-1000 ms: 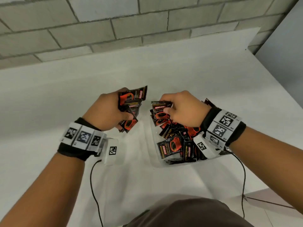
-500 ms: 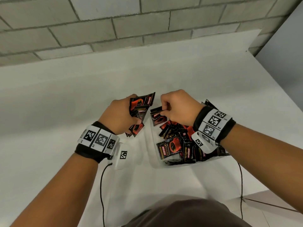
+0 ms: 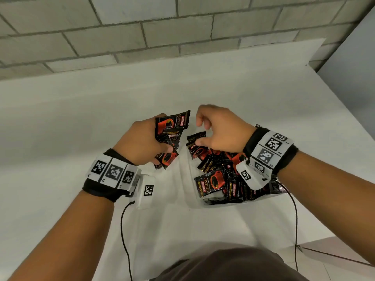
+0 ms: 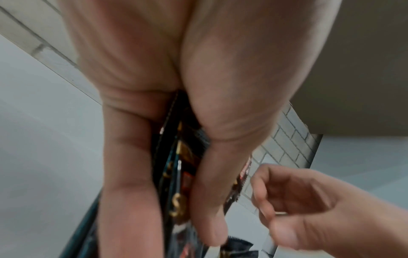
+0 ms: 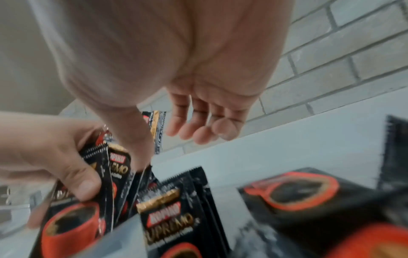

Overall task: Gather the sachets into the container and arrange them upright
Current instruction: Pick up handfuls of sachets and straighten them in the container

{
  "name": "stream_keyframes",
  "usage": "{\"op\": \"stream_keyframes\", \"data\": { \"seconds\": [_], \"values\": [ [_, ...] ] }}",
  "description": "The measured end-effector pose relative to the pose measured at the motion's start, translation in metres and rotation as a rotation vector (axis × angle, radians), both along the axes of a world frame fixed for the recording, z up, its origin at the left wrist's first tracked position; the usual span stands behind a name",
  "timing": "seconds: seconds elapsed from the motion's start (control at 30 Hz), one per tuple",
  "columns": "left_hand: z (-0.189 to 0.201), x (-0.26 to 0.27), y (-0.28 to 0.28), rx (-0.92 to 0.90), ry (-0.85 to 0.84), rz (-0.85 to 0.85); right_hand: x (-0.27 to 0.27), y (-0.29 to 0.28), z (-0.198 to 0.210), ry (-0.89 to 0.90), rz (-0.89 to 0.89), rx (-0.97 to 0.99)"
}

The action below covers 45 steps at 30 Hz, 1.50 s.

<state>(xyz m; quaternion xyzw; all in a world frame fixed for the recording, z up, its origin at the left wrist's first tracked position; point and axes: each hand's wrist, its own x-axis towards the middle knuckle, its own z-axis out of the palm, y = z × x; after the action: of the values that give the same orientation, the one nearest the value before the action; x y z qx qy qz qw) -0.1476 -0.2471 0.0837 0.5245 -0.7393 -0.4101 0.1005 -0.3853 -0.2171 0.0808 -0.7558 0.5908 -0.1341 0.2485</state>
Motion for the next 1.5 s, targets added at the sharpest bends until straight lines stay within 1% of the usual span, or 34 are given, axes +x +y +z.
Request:
{"op": "stream_keyframes", "data": {
  "seconds": [0.07,0.13,0.23,0.33,0.4,0.43,0.47,0.5,0.53,0.7,0.77,0.93,1.03,1.27,1.4,1.5],
  "values": [
    [0.004,0.002,0.000,0.042,0.030,-0.012,0.005,0.000,0.009,-0.148,-0.006,-0.067],
    [0.007,0.003,0.001,0.081,0.060,-0.007,0.011,-0.001,0.016,-0.243,-0.031,-0.069],
    [0.006,0.003,0.002,0.119,0.094,0.002,0.017,-0.002,0.016,-0.336,-0.085,-0.053],
    [0.004,0.006,0.002,0.127,0.104,0.017,0.015,-0.004,0.013,-0.384,-0.144,-0.067],
    [0.002,0.009,0.001,0.131,0.097,0.019,0.010,-0.003,0.017,-0.514,-0.184,-0.038],
    [0.001,0.011,0.001,0.133,0.094,0.022,0.007,-0.002,0.021,-0.587,-0.187,0.004],
    [0.001,0.012,0.000,0.131,0.090,0.026,0.003,0.000,0.025,-0.624,-0.176,0.040],
    [0.001,0.014,-0.001,0.128,0.088,0.032,-0.002,0.002,0.028,-0.603,-0.157,0.059],
    [0.000,0.015,-0.001,0.125,0.088,0.038,-0.007,0.003,0.029,-0.540,-0.135,0.069],
    [0.000,0.015,-0.002,0.130,0.102,0.046,-0.015,0.002,0.015,-0.099,-0.010,0.141],
    [-0.001,0.014,-0.002,0.137,0.104,0.040,-0.008,0.003,0.007,-0.019,0.025,0.146],
    [-0.005,0.009,-0.001,0.148,0.090,0.024,0.010,0.001,-0.009,0.047,0.074,0.053],
    [-0.008,0.004,0.000,0.152,0.085,0.002,0.014,-0.001,-0.014,0.094,0.056,-0.009],
    [-0.014,-0.001,0.000,0.160,0.092,-0.024,0.009,0.005,-0.019,0.161,-0.061,-0.007],
    [-0.014,-0.003,0.001,0.167,0.099,-0.020,0.005,0.001,-0.019,0.155,-0.073,-0.035],
    [-0.013,-0.004,0.003,0.163,0.102,-0.025,0.005,0.000,-0.021,0.145,-0.049,-0.009]
  ]
}}
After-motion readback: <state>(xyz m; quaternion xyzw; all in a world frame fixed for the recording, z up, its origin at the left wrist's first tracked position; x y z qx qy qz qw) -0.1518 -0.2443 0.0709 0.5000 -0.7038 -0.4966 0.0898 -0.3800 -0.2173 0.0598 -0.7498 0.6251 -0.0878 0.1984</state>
